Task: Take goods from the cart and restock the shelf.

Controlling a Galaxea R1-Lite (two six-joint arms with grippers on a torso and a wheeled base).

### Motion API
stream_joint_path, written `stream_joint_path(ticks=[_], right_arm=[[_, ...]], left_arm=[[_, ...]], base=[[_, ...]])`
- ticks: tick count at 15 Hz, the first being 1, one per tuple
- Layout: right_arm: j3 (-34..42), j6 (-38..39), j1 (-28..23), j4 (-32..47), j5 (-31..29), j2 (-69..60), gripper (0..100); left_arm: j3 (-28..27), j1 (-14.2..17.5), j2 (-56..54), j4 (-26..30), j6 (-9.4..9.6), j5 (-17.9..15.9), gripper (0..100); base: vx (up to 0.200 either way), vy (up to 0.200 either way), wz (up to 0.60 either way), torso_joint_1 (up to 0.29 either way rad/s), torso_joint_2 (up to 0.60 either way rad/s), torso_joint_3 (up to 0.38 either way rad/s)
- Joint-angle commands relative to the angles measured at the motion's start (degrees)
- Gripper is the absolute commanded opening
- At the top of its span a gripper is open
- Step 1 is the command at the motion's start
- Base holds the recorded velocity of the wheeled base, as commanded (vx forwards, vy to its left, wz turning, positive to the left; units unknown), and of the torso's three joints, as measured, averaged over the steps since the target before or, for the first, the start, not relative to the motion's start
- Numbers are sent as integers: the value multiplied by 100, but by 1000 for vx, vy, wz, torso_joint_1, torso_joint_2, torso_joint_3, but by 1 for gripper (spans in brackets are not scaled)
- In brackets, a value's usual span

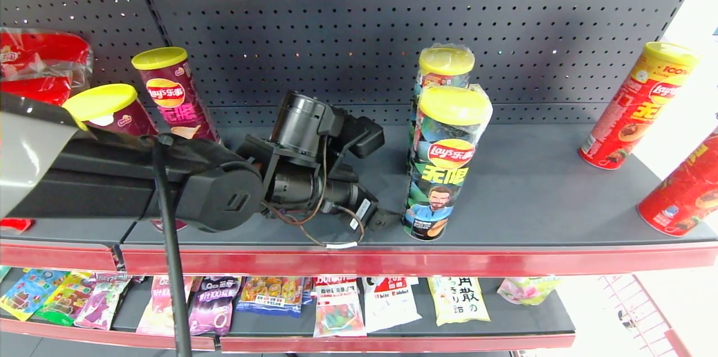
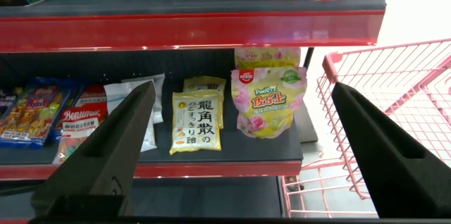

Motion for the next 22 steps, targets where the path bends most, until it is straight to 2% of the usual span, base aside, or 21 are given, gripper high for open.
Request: stream_joint_path(ticks=[1, 12, 16, 21, 22], right_arm=[[0, 2, 2, -1, 0, -2, 100], [0, 2, 2, -1, 0, -2, 100], [0, 2, 2, -1, -8, -2, 100], [0, 2, 2, -1, -8, -2, 100], [0, 2, 2, -1, -8, -2, 100]], left_arm=[[-8, -38, 28, -2, -1, -2, 100], [-183, -90, 125, -2, -1, -2, 100], [45, -64, -139, 16, -1, 7, 100], [1232, 525, -1739, 42, -9, -10, 100], [1935, 709, -2767, 192, -18, -10, 100]], base=[[0, 0, 0, 0, 0, 0], [0, 0, 0, 0, 0, 0], [0, 0, 0, 0, 0, 0], [0, 0, 0, 0, 0, 0], [0, 0, 0, 0, 0, 0]])
